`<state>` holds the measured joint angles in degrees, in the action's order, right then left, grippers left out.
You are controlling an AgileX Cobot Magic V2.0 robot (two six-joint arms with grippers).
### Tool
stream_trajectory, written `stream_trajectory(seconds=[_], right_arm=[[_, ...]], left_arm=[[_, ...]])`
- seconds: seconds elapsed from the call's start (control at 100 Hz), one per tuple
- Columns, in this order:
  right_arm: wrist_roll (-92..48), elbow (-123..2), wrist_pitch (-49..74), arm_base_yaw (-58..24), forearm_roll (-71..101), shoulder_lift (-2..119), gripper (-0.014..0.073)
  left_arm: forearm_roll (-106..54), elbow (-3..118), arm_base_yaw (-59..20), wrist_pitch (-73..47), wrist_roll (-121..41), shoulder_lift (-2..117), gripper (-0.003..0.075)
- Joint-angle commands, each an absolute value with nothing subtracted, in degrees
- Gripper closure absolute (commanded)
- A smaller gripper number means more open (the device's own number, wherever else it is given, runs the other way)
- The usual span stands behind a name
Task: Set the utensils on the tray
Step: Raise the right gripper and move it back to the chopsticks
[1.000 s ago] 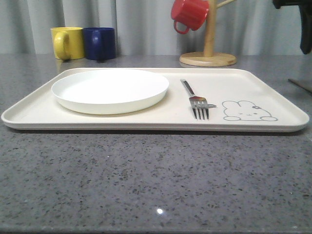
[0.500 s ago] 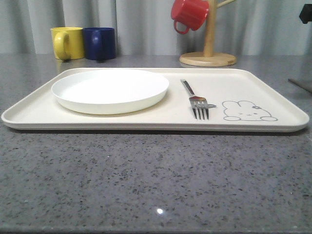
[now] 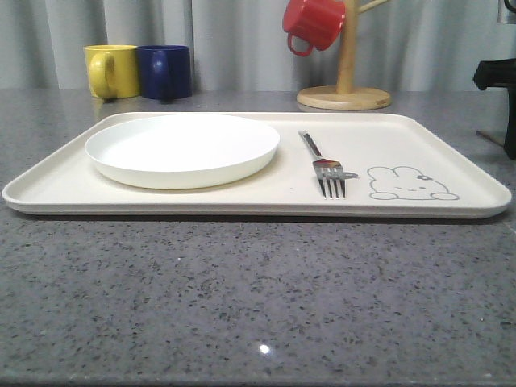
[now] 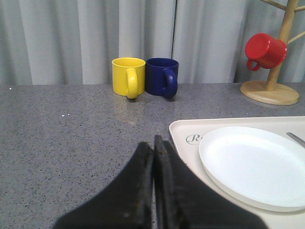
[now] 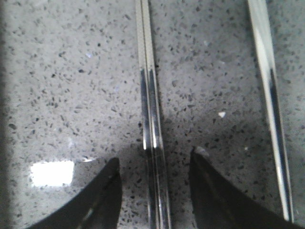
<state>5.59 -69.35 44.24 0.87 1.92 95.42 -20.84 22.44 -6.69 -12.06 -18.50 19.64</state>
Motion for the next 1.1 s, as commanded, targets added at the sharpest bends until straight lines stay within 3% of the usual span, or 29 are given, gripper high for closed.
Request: stream_trajectory(seconds=[0.0,0.22,0.44,0.55,0.87,1.09], right_arm=[[4.97,-70.58,42.43,1.04,2.27,94.32,0.0242],[4.97,-70.28,42.3,1.04,2.77,94.61,0.0254],[4.97,-70.28,42.6,1.04,3.28,94.61,0.051],[5.08,-70.34,42.6,1.04,3.4,94.47,0.0579],[8.48,-71.2,44.36,0.08,3.53,88.74,0.0579],[13.55,-71.49,46.14,-5.35,3.48,82.93,0.0579]], left_arm=[[-21.36,24.08,-6.78,-7.65,-18.55,20.07,0.0738],[-21.36,24.08,-6.78,-7.65,-18.55,20.07,0.0738],[-21.36,24.08,-6.78,-7.65,-18.55,20.07,0.0738],[-21.36,24.08,-6.78,-7.65,-18.55,20.07,0.0738],[-21.36,24.08,-6.78,-7.65,-18.55,20.07,0.0738],[-21.36,24.08,-6.78,-7.65,-18.55,20.07,0.0738]])
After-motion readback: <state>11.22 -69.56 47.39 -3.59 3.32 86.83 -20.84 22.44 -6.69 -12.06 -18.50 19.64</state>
